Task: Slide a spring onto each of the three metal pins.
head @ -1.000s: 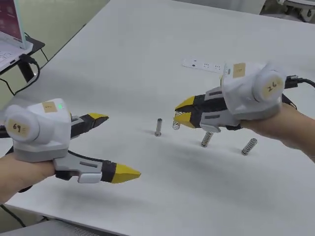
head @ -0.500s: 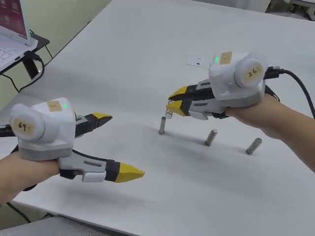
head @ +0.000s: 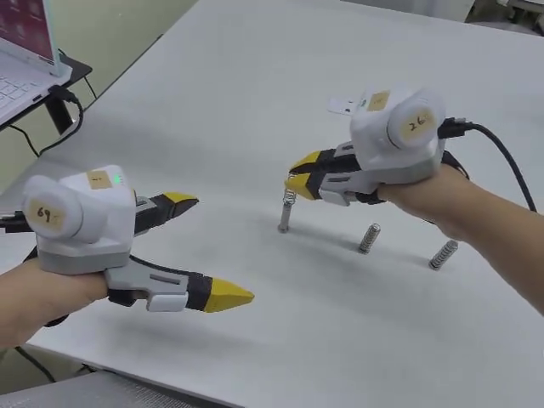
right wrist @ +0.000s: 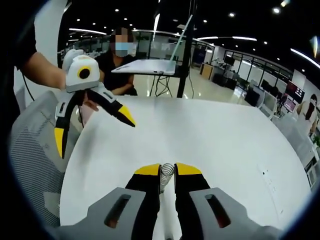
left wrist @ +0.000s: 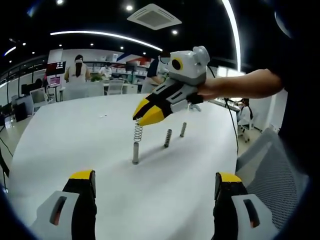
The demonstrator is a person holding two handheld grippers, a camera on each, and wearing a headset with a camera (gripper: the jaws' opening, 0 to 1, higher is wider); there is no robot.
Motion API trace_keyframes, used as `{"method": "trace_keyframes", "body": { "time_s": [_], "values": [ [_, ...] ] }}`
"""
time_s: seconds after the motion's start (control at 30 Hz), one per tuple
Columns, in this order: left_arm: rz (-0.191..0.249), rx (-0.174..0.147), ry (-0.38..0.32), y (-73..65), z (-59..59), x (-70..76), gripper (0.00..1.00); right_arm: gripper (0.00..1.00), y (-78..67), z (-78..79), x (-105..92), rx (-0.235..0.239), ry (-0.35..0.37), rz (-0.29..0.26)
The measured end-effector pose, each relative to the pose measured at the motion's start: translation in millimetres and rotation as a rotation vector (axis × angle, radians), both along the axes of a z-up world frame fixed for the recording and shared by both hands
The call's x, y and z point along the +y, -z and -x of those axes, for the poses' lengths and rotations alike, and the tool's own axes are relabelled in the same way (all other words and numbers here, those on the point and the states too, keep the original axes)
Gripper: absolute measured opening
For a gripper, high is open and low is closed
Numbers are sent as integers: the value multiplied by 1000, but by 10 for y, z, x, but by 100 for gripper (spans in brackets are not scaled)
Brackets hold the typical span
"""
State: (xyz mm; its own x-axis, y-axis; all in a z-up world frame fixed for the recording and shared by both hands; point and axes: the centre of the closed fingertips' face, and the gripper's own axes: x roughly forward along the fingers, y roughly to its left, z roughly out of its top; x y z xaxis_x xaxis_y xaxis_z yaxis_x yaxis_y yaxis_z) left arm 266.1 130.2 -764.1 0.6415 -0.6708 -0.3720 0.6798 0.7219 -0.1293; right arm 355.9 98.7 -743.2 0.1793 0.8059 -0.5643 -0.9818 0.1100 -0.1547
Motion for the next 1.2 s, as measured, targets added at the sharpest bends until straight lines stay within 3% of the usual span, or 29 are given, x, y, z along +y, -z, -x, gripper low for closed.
{"method": "trace_keyframes", "body": {
  "time_s": [0.7, 1.2],
  "values": [
    [7, 17, -19, 43, 21, 61, 95, 8, 195, -19, 23, 23, 6, 32],
    [6, 20, -22, 36, 28, 45, 95, 8, 528, -6, 7, 42, 8, 114]
  ]
}}
